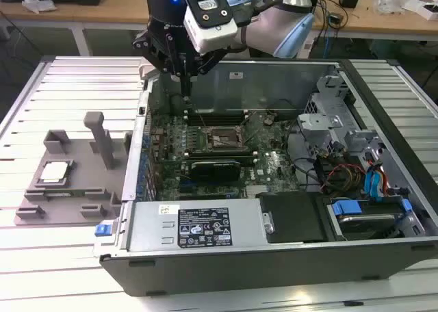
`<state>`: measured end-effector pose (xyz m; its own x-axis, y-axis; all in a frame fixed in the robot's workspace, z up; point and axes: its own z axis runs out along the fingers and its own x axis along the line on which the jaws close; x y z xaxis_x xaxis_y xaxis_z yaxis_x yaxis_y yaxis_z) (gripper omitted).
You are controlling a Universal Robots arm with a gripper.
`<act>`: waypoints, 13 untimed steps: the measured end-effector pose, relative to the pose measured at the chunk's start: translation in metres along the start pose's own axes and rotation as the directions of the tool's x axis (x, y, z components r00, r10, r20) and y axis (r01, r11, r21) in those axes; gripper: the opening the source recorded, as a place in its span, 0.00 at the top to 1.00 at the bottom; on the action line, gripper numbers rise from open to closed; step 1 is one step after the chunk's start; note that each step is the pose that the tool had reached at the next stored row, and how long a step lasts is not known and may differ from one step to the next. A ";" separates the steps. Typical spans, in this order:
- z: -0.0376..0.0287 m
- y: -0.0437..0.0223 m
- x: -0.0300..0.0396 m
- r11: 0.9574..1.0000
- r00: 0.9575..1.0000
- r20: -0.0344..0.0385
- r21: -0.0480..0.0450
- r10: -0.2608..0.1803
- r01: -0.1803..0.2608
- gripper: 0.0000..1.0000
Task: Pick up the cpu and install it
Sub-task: 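Reach for the cpu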
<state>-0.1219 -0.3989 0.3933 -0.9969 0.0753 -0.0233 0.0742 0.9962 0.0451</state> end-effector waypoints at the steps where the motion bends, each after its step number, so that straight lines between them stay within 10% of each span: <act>1: -0.0001 -0.0003 0.0030 1.000 1.000 0.000 0.000 0.000 0.000 0.89; 13: -0.0010 -0.0028 0.0382 1.000 1.000 0.000 0.000 0.000 0.000 0.89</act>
<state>-0.1602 -0.3989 0.3933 -0.9969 0.0754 -0.0237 0.0743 0.9962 0.0449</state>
